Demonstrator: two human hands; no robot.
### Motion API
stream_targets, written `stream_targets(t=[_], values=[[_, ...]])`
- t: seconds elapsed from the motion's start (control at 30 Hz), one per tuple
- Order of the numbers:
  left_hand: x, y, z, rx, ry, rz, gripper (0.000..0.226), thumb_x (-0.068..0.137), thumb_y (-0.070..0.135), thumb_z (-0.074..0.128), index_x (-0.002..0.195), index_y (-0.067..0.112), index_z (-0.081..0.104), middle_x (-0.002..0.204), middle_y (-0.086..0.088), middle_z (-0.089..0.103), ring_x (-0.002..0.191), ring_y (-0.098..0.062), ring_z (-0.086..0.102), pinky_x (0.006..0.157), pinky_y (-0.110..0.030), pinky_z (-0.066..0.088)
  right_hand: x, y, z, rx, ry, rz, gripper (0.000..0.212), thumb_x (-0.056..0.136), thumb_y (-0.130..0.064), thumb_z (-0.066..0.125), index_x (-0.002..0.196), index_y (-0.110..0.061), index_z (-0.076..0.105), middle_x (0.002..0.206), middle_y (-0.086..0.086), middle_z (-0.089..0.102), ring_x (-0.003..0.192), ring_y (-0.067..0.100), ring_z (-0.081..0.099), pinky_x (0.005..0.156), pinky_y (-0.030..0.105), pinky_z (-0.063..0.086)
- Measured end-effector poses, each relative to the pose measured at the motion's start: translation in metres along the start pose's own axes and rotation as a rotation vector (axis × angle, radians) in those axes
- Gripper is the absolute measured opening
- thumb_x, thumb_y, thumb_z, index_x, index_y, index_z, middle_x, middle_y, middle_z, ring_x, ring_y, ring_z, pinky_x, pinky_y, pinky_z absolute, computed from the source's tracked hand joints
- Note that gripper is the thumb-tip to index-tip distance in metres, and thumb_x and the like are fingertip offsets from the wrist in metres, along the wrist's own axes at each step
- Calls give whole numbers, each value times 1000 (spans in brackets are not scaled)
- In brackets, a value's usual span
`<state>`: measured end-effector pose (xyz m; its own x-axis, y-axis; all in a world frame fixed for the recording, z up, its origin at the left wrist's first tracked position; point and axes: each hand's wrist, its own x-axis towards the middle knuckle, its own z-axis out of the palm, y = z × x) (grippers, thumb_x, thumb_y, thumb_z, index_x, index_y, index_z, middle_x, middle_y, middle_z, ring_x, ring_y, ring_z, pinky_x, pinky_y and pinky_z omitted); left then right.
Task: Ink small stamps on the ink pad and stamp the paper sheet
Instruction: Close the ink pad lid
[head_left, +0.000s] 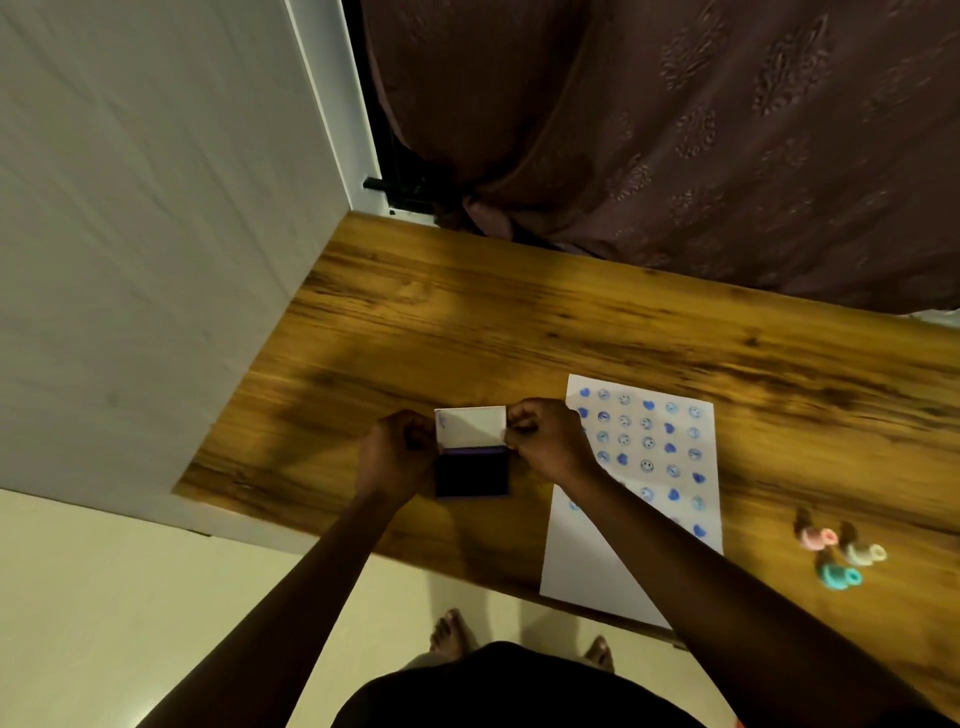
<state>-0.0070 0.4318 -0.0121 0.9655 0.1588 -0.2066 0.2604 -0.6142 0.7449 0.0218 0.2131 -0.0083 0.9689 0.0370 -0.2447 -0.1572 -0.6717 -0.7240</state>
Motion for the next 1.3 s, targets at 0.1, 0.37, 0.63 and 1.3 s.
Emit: stream_targets(t=[0.1, 0.37, 0.63, 1.3], values=[[-3, 2, 0, 0, 10, 17, 14, 83, 2, 73, 90, 14, 75, 74, 13, 67, 66, 1, 62, 48, -5, 42, -7, 1, -4, -16, 12, -43, 17, 87, -21, 77, 103, -16, 78, 103, 0, 78, 89, 7, 70, 71, 6, 45], [-15, -6, -8, 8, -2, 102, 23, 77, -9, 70, 86, 10, 79, 79, -6, 76, 69, -16, 70, 59, -21, 53, -32, 2, -8, -45, -36, -127, 21, 88, -23, 76, 109, -18, 77, 106, 1, 77, 90, 6, 66, 69, 4, 40], [-32, -12, -7, 12, -24, 117, 13, 92, 2, 72, 103, 3, 79, 104, -15, 80, 92, -26, 75, 83, -37, 62, -52, 9, 1, -77, -88, -136, 25, 86, -7, 74, 110, -15, 77, 109, 3, 78, 100, 16, 73, 89, 24, 57], [-40, -11, -1, 7, -32, 40, 14, 84, 9, 83, 97, 11, 78, 87, 6, 71, 73, 10, 60, 62, -2, 44, -58, 3, 21, 55, 44, 61, 10, 85, -14, 79, 94, -10, 76, 98, 4, 77, 91, 14, 70, 71, 6, 43]])
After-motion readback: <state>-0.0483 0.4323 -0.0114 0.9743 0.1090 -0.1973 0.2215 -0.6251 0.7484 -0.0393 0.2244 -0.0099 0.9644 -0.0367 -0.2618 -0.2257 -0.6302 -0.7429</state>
